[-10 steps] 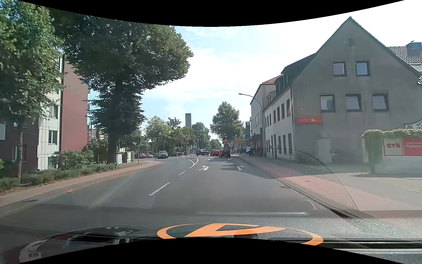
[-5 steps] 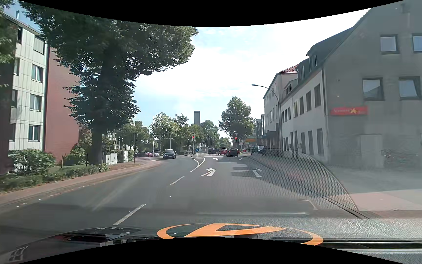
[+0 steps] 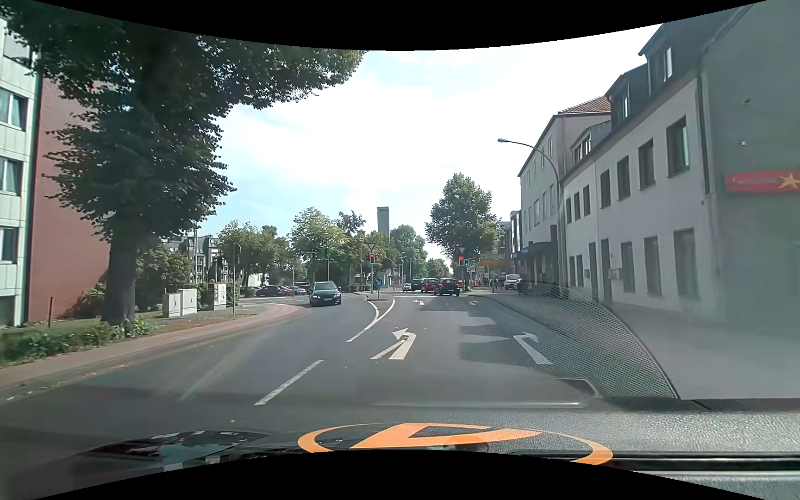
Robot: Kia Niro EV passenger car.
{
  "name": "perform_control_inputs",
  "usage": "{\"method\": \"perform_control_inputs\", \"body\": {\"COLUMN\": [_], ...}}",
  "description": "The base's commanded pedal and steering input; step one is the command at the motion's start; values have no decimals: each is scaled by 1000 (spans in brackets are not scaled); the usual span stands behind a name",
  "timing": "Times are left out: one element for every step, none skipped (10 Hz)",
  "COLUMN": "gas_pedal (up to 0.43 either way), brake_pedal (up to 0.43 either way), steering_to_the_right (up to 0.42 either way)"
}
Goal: Follow the waypoints while adhering to traffic rules and regulations
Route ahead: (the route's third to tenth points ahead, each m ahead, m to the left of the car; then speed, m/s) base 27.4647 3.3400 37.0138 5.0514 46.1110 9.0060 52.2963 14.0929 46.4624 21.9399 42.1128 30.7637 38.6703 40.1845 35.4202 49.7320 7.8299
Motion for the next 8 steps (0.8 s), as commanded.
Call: {"method": "perform_control_inputs", "body": {"gas_pedal": [0,0,0,0,0,0,0,0], "brake_pedal": [12,18,30,49,67,85,122,152], "steering_to_the_right": [-10,-9,-7,-7,-6,-7,-6,-6]}}
